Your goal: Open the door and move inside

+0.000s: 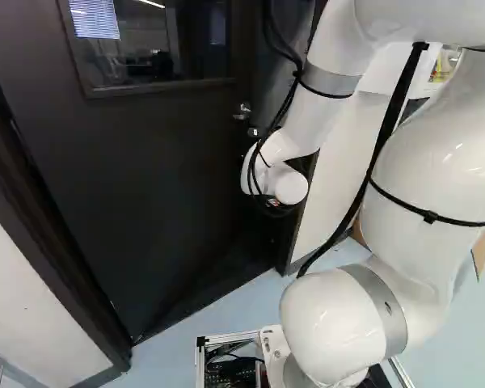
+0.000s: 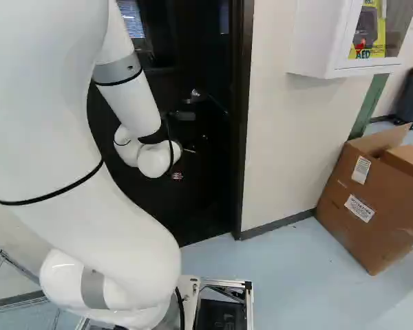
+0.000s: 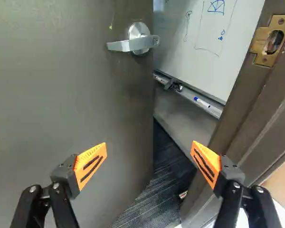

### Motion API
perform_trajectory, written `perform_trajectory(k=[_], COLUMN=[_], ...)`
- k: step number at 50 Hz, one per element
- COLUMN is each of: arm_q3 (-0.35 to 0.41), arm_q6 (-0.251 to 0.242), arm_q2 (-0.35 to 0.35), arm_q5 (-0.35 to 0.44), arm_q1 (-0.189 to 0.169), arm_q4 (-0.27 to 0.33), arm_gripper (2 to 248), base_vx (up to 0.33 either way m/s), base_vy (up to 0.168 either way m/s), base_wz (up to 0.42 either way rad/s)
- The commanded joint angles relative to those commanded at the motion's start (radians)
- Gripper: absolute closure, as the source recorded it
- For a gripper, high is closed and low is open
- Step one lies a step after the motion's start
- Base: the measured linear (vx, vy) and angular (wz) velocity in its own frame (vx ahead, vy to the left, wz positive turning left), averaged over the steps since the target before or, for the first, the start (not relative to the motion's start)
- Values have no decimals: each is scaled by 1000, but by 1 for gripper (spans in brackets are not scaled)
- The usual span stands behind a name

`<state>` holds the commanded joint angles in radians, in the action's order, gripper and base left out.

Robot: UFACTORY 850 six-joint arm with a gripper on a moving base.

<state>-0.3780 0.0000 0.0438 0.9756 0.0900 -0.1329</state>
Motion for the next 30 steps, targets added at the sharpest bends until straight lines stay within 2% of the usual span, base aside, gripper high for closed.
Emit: perform_trajectory(k=[12,30], arm_q3=[0,0], arm_q6=[0,0], arm_q2=[0,0], arm_q5=[0,0], arm_q1=[0,0], arm_q4=[0,0], arm_gripper=[3,3], base_vx=[57,60], base_vy=[26,65], base_wz=[-177,-17])
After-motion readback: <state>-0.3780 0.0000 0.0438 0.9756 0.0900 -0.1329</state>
